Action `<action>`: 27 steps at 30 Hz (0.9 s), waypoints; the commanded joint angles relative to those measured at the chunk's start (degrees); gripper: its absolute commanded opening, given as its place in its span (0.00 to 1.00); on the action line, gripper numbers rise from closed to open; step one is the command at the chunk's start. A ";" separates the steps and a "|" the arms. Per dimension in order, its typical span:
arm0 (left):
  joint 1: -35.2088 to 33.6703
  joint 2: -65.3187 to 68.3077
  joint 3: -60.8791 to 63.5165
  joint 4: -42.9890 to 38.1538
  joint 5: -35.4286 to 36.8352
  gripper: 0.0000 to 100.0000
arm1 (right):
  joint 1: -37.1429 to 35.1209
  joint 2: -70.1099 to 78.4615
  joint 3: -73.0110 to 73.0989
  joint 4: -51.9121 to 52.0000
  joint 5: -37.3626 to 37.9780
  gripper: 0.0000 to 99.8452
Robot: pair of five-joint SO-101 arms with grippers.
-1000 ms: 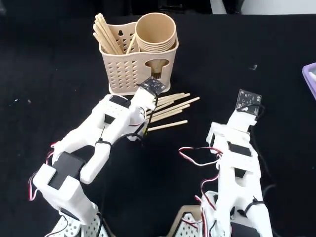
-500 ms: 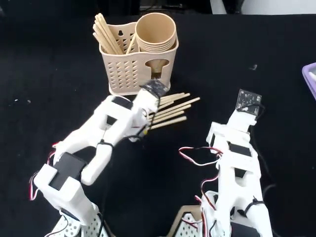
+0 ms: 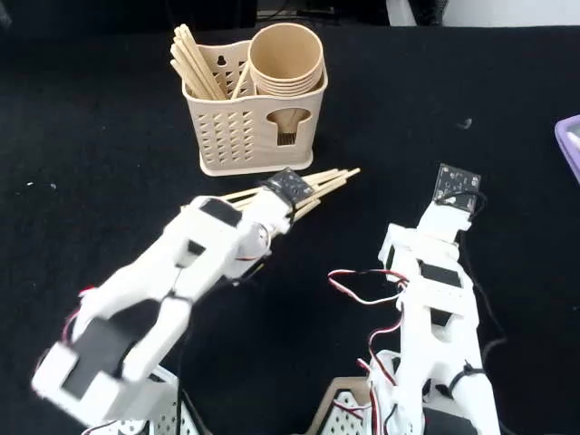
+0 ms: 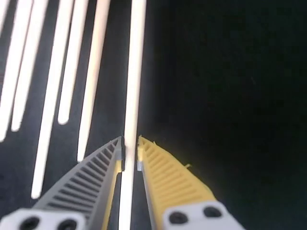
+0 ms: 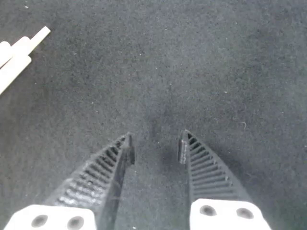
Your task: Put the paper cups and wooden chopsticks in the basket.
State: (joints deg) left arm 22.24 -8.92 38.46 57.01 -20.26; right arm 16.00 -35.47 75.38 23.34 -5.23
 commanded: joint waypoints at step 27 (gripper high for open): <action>-12.79 -64.00 -3.65 -1.32 7.56 0.03 | 0.62 -1.45 -2.86 -1.41 -0.62 0.16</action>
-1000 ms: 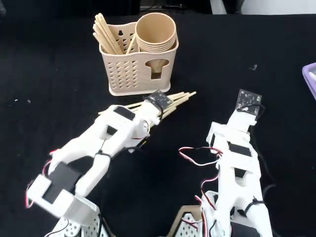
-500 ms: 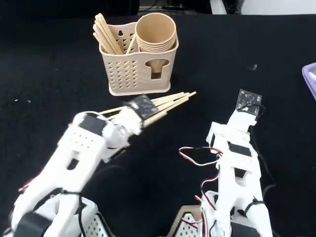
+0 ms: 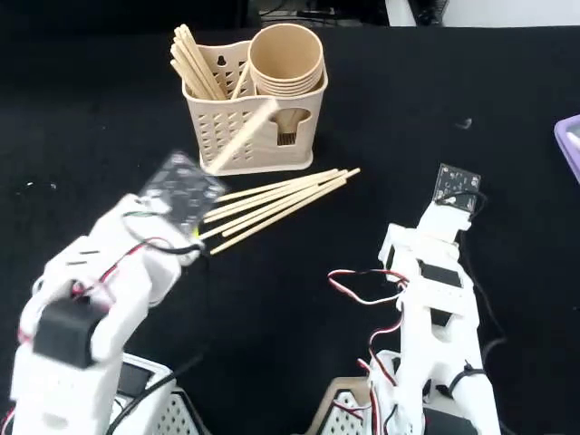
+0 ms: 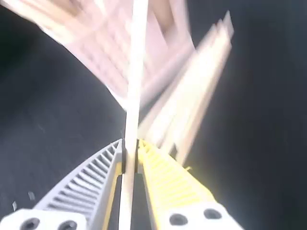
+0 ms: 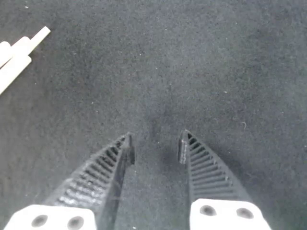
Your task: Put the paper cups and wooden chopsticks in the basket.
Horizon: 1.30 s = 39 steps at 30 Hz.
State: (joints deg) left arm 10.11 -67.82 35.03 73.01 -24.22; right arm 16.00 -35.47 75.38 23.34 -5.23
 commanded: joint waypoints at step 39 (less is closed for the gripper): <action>-1.71 46.59 -5.49 -84.66 28.75 0.11 | 0.53 -1.45 -3.12 -1.41 -0.26 0.16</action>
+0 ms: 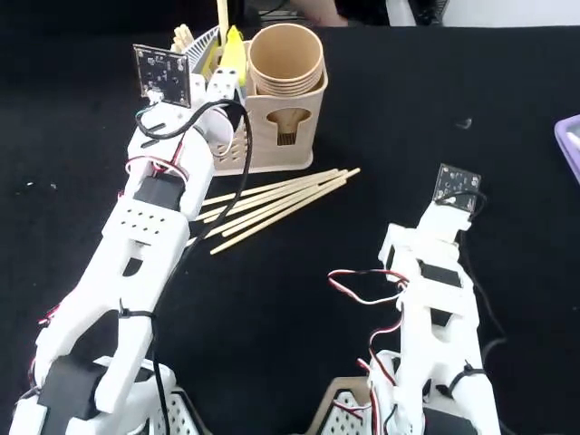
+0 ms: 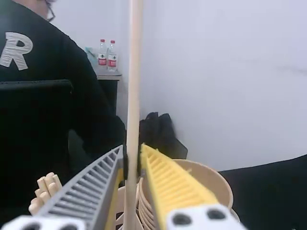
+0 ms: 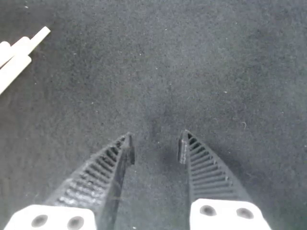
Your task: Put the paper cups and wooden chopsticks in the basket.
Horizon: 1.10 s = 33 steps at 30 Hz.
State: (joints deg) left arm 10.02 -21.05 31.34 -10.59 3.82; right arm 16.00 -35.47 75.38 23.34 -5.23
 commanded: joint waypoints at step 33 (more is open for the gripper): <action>-4.26 -19.87 1.98 62.95 -4.92 0.18 | -2.11 -1.45 -2.86 -1.41 -0.18 0.16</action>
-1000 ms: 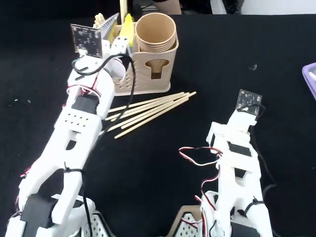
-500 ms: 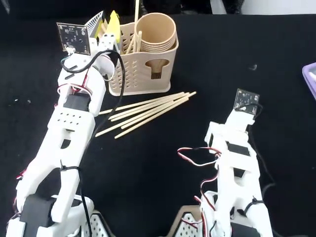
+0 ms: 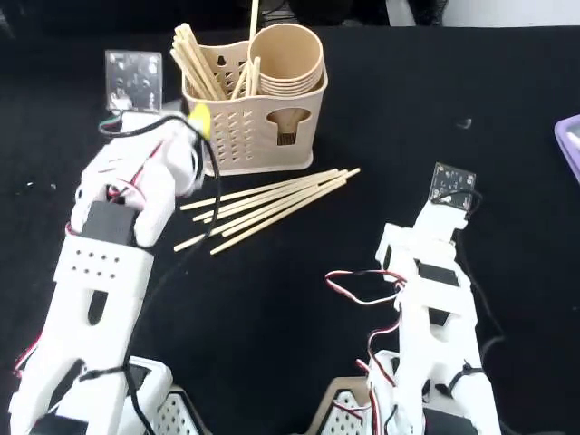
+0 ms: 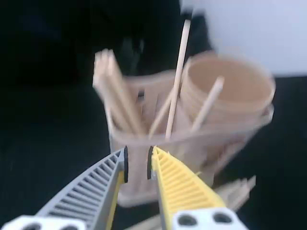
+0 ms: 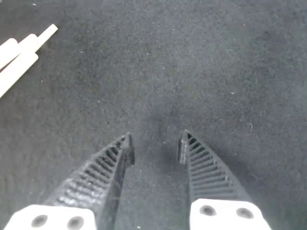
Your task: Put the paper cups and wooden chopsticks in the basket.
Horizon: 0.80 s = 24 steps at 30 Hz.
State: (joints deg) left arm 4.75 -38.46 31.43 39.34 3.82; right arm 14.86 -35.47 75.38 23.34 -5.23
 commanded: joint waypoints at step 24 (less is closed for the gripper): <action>1.80 34.73 3.47 0.35 -28.84 0.27 | -0.97 -1.45 -2.86 -1.41 -0.18 0.16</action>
State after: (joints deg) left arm 6.07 -5.14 37.41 43.65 -24.04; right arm 14.68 -35.47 75.38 23.34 -5.23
